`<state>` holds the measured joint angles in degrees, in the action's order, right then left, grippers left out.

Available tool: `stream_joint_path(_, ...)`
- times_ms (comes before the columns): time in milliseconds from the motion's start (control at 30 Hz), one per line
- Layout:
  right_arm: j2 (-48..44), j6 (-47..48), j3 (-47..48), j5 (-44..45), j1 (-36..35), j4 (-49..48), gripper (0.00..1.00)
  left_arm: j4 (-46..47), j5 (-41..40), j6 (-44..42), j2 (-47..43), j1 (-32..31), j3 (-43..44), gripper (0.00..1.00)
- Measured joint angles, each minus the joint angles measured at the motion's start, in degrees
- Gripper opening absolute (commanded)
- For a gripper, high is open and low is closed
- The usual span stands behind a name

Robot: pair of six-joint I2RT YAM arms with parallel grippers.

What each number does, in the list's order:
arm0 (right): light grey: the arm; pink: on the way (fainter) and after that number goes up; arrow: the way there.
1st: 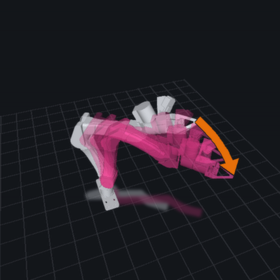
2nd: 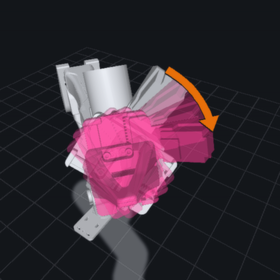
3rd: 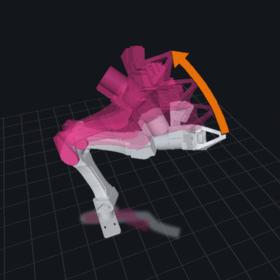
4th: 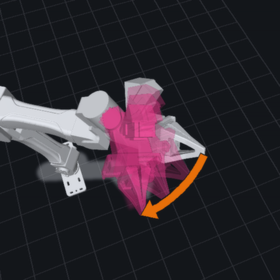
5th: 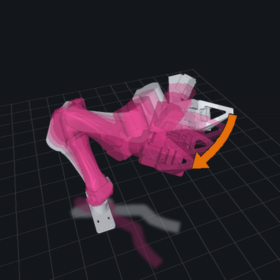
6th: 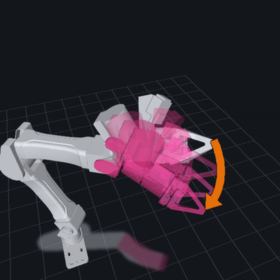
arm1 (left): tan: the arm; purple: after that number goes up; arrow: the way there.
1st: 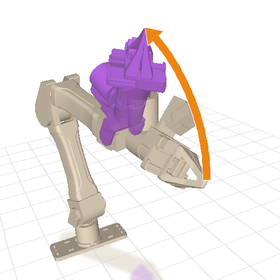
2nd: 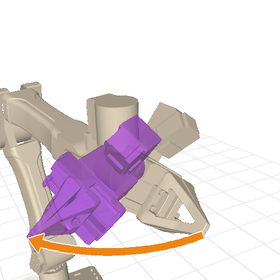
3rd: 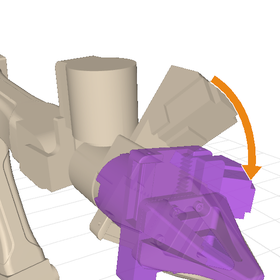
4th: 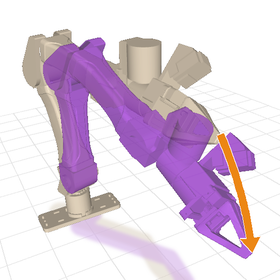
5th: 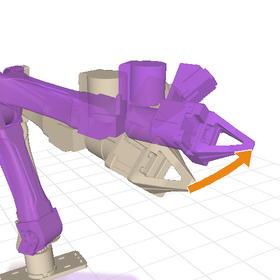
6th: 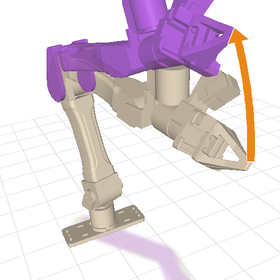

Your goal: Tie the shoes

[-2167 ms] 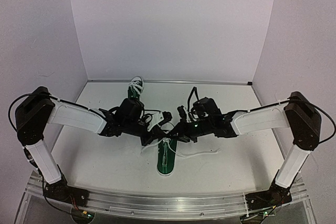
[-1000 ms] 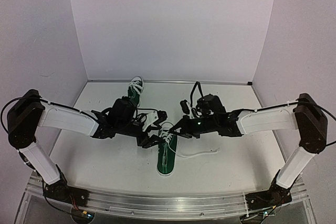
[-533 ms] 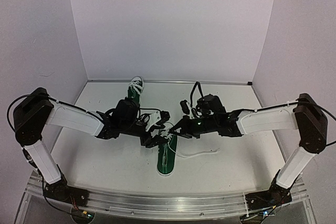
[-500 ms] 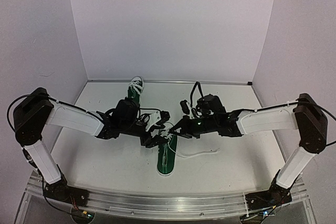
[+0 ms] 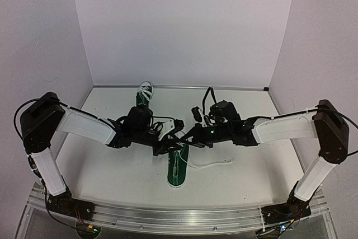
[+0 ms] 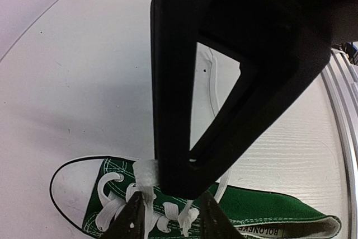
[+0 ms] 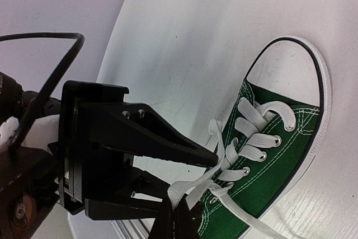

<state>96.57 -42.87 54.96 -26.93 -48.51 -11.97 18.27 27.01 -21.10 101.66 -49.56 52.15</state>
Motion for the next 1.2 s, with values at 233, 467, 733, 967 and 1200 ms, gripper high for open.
stream_joint_path(233, 0.0, 0.3, 0.0, -0.8, 0.0, 0.0, 0.00, 0.3, 0.0, 0.1, 0.0, 0.0, 0.0, 0.51)
stream_joint_path(467, 0.0, 0.7, 0.0, -1.3, 0.0, 0.0, 0.00, 0.3, -0.3, -0.2, 0.0, 0.0, 0.0, 0.54)
stream_joint_path(733, 0.0, 0.9, 0.0, -2.3, 0.0, 0.0, 0.00, -0.3, -0.2, -1.6, 0.9, 0.0, 1.5, 0.55)
stream_joint_path(967, 0.0, 1.1, 0.0, -2.9, 0.0, 0.0, 0.00, -0.8, -0.1, -2.4, 1.2, 0.0, 1.8, 0.50)
stream_joint_path(1200, 0.0, 1.1, 0.0, -3.2, 0.0, 0.0, 0.00, -1.4, -0.1, -3.2, 1.2, 0.0, 1.8, 0.23)
